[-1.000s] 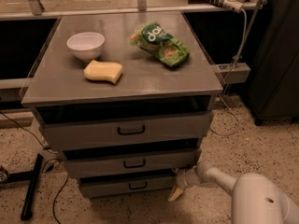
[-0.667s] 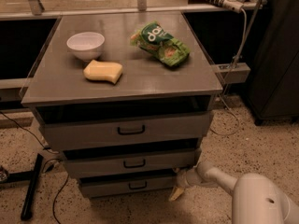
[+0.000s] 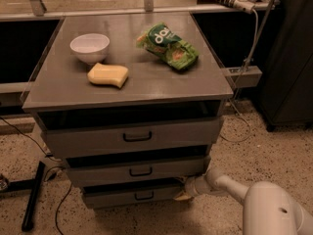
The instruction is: Open bottom drawer
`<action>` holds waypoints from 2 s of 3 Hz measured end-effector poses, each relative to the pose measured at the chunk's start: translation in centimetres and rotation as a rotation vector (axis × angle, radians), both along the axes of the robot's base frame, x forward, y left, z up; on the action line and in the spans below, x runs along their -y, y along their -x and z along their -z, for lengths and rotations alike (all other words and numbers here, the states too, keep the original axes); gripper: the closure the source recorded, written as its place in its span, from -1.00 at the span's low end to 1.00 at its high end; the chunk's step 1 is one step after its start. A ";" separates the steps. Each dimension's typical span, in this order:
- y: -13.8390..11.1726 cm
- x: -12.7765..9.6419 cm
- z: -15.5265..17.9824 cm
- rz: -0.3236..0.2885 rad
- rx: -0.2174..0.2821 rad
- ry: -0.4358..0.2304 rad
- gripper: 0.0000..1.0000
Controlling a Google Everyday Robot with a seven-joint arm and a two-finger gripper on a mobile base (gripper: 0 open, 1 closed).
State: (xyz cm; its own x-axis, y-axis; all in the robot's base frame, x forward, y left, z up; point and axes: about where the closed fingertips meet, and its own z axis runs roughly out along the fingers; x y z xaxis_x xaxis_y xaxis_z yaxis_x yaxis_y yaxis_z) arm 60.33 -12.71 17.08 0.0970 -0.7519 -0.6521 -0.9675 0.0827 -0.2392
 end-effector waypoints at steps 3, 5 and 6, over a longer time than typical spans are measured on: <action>3.0 0.6 -0.8 0.005 -0.007 -0.012 1.00; 3.0 0.6 -0.9 0.005 -0.007 -0.012 0.63; 3.0 0.6 -0.9 0.005 -0.007 -0.012 0.16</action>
Offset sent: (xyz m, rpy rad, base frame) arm -0.0840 -0.0348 -0.0045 0.0261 0.0528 -0.0390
